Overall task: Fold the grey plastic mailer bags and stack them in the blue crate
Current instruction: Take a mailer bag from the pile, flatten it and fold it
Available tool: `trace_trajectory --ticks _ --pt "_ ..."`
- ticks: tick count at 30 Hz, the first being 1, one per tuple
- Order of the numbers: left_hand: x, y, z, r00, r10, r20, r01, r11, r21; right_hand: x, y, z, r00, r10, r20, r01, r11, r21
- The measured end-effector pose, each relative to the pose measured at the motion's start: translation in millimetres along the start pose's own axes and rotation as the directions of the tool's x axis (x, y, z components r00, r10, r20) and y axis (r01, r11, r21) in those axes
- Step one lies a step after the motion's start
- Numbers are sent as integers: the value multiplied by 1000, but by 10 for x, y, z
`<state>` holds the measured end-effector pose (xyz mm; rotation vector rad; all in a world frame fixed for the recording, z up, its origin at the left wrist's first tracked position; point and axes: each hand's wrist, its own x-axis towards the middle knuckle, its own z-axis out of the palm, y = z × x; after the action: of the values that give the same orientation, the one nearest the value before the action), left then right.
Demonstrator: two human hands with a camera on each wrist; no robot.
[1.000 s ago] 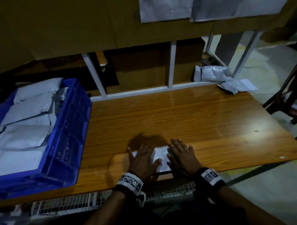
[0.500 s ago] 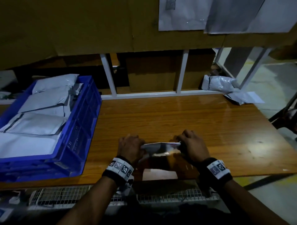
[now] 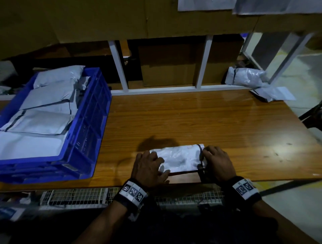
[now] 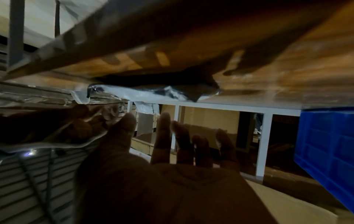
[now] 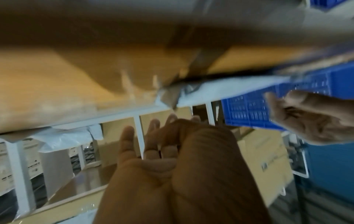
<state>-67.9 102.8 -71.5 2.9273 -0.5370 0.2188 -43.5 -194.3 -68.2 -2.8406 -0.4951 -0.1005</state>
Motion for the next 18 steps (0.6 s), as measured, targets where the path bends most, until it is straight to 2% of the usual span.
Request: trace_trajectory --ticks 1,3,4,6,9,12,18 --pt "67 9 7 998 17 -57 -18 1000 -20 80 -19 -14 999 -41 -24 41 999 16" --pt "241 80 59 996 -9 -86 5 999 -45 261 -107 50 994 -106 -27 106 994 10" --pt "328 136 89 998 -45 -43 43 998 -52 343 -159 110 994 -110 5 110 994 7" --pt "446 260 185 987 -101 121 105 994 -27 464 -219 269 989 -111 100 111 994 6" --pt "456 354 415 949 -109 296 104 994 34 517 -223 491 966 -142 218 157 986 -53" --pt "403 331 566 950 -121 289 112 993 47 475 -257 570 966 -128 224 159 979 -126" --pt "389 329 637 949 -113 295 103 994 47 450 -314 567 971 -134 201 164 976 -145"
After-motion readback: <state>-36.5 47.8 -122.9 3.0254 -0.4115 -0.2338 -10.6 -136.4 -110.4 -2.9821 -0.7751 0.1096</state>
